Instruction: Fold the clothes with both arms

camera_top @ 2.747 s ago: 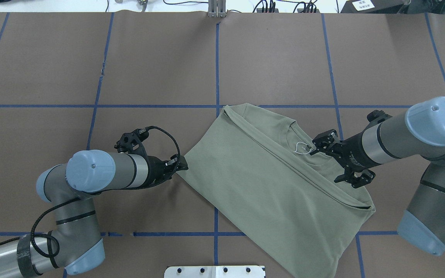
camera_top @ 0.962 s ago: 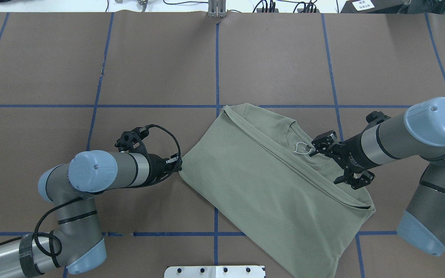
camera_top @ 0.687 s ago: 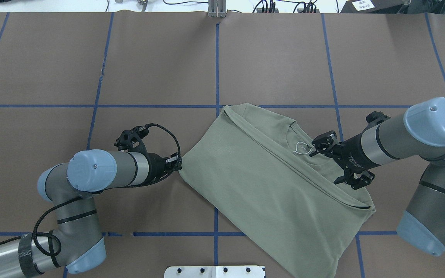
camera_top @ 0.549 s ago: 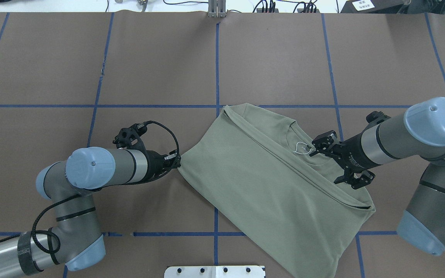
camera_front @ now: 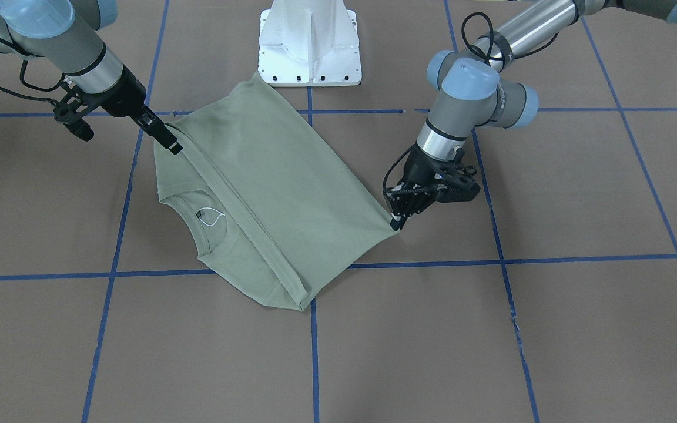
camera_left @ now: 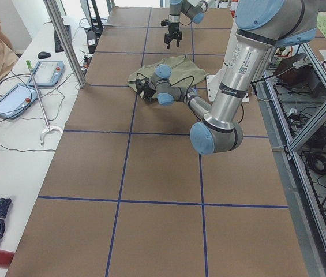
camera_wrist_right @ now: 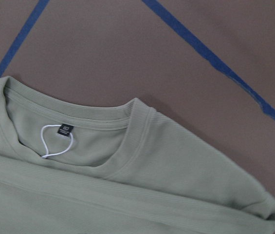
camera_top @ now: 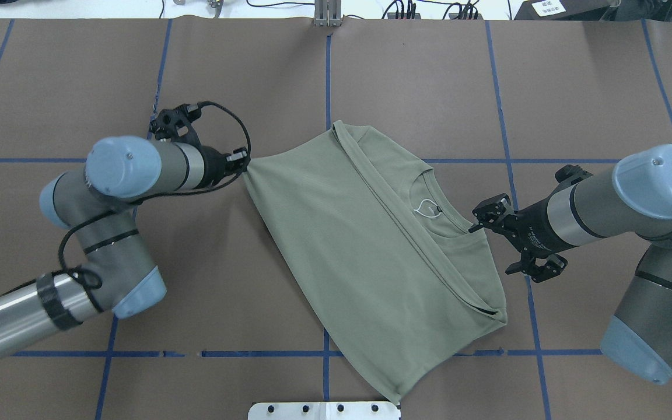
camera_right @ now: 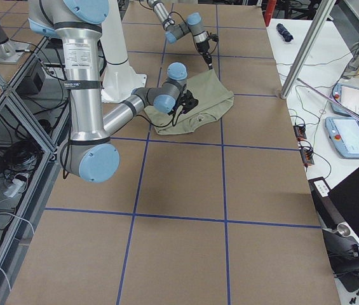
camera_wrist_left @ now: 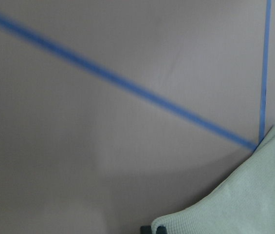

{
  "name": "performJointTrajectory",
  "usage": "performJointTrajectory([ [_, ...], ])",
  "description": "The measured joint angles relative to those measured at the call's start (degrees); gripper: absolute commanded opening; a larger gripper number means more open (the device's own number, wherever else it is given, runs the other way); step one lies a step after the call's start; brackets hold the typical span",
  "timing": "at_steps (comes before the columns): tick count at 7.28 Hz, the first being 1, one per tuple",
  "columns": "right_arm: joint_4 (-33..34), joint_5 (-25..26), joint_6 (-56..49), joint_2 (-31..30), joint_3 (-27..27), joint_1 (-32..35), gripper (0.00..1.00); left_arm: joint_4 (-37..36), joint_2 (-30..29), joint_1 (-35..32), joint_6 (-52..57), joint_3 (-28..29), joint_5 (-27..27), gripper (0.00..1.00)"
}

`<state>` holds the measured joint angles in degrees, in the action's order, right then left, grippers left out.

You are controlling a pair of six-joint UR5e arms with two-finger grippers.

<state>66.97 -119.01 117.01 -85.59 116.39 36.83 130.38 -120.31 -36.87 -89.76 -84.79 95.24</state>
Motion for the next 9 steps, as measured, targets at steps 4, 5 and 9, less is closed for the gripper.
performJointTrajectory([
  [4,0.0,0.03,0.01,0.96,-0.03,0.45,1.0,7.31,-19.39,-7.68,0.63,29.01,-2.97,0.03],
  [5,0.0,0.16,-0.01,1.83,-0.28,0.52,1.0,8.9,-20.75,-7.96,0.64,31.79,-3.17,0.36],
  [9,0.09,8.4,-2.25,7.18,-3.12,-1.73,1.0,9.91,-17.92,-8.13,0.91,26.92,-1.74,0.51],
])
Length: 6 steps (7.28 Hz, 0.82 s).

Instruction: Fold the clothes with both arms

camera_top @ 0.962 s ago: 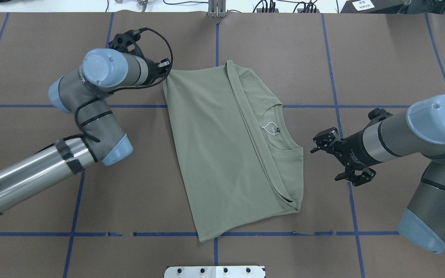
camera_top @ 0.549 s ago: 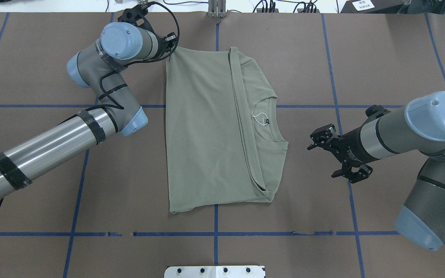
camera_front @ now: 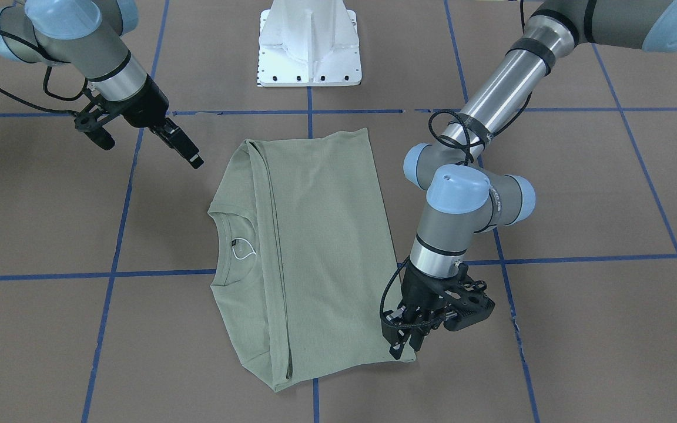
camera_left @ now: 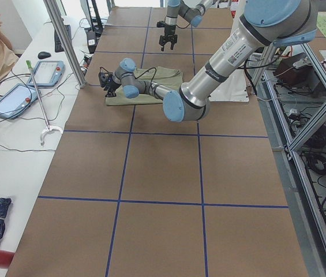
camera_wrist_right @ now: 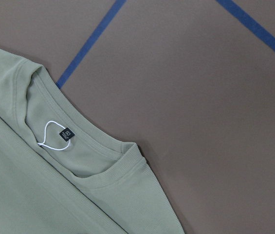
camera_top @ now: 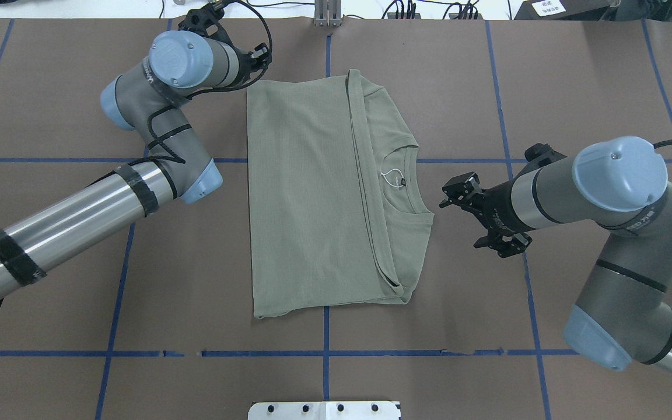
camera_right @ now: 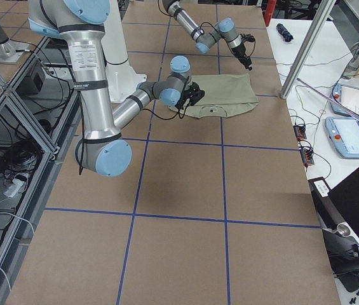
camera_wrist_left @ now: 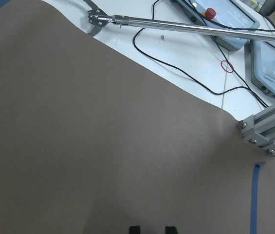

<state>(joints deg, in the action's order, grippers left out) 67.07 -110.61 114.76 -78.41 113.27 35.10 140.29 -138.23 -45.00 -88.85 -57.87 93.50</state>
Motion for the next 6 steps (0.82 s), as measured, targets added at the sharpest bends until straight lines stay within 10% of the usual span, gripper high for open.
performJointTrajectory([
  [3,5.66,4.49,-11.8,6.33,-1.56,-4.11,1.0,-0.39,12.74,-0.34,0.23,-19.53,8.97,0.52],
  [6,21.38,7.64,-41.55,12.03,-2.77,-9.92,1.0,-0.18,15.89,-0.43,0.26,-22.95,10.33,0.52],
])
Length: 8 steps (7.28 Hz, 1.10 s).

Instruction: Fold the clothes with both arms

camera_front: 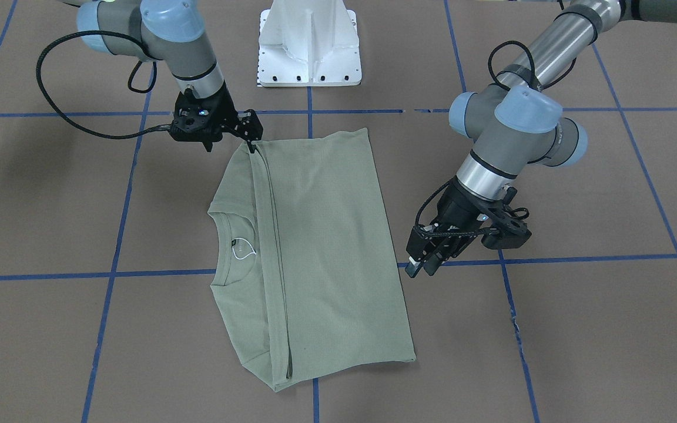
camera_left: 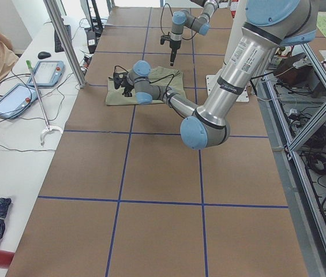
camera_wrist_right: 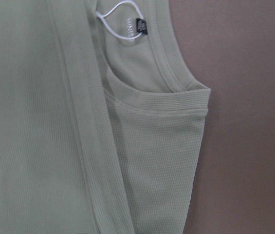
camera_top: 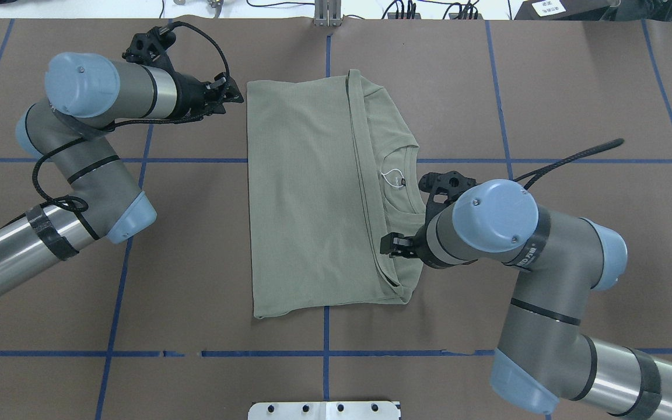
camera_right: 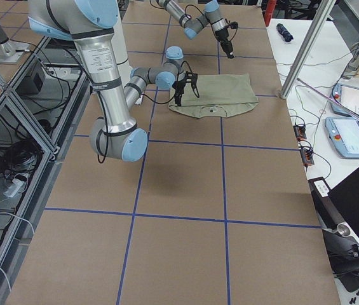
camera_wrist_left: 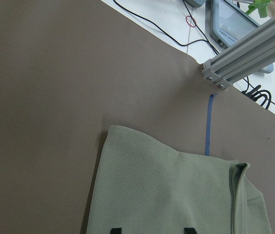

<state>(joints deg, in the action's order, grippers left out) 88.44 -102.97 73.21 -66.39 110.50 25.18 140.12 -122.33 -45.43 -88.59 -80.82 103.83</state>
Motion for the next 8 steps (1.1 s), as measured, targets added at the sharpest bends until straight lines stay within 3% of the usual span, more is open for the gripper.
performJointTrajectory([
  [3,13.42,2.05,-21.53,7.43,-3.72,-1.2,1.0,0.23,0.79,0.0,0.0,0.06,0.05,0.52],
  [8,14.75,2.61,-27.68,11.47,-10.52,-2.08,1.0,0.3,1.35,0.07,0.0,0.26,0.01,0.53],
])
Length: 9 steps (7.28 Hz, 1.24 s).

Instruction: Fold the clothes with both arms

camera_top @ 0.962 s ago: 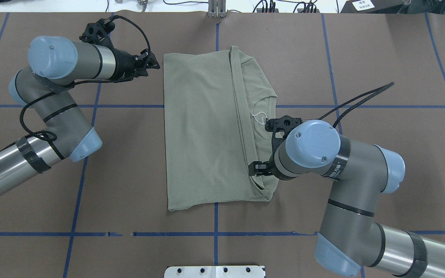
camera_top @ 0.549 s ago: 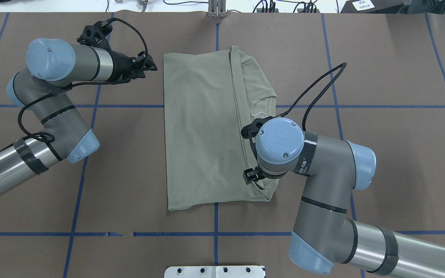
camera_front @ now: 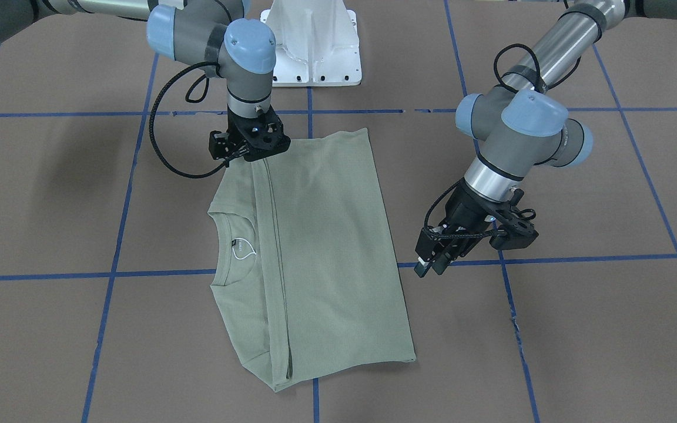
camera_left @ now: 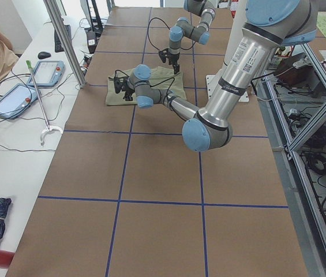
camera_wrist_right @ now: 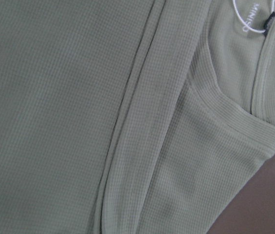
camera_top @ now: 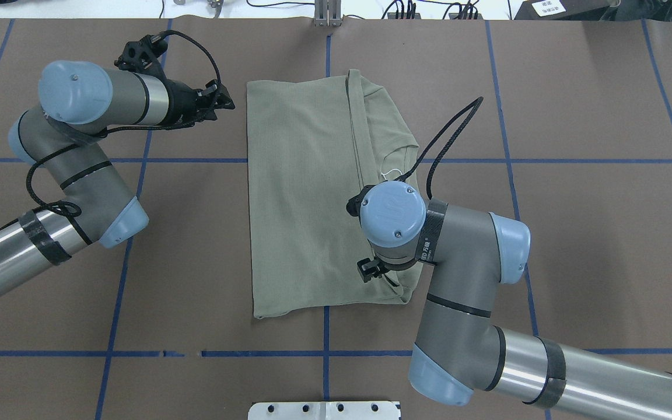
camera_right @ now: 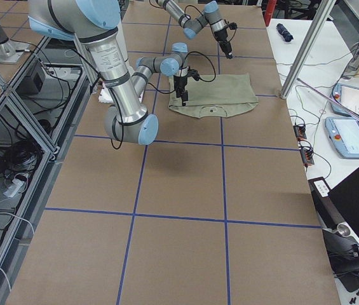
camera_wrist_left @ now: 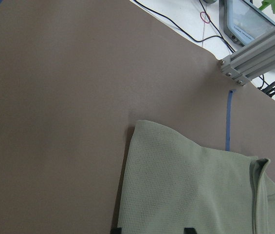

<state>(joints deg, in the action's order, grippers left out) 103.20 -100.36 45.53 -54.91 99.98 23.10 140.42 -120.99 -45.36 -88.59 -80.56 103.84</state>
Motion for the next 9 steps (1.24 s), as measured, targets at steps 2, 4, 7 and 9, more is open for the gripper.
performJointTrajectory([
  [2,-0.05,0.12,-0.49,0.1,-1.09,-0.48,1.0,0.03,0.04,0.01,-0.06,0.02,0.03,0.53],
  [4,-0.06,0.18,-0.59,0.14,-1.48,-0.92,1.0,0.03,0.0,0.04,-0.05,0.02,0.04,0.53],
  [7,-0.02,0.49,-0.74,-0.11,-1.59,-1.09,1.0,0.02,-0.03,0.05,-0.07,-0.11,0.05,0.53],
  [9,0.0,0.74,-1.61,-1.58,-1.36,-0.51,1.0,-0.07,-0.04,0.02,-0.07,-0.3,0.04,0.53],
])
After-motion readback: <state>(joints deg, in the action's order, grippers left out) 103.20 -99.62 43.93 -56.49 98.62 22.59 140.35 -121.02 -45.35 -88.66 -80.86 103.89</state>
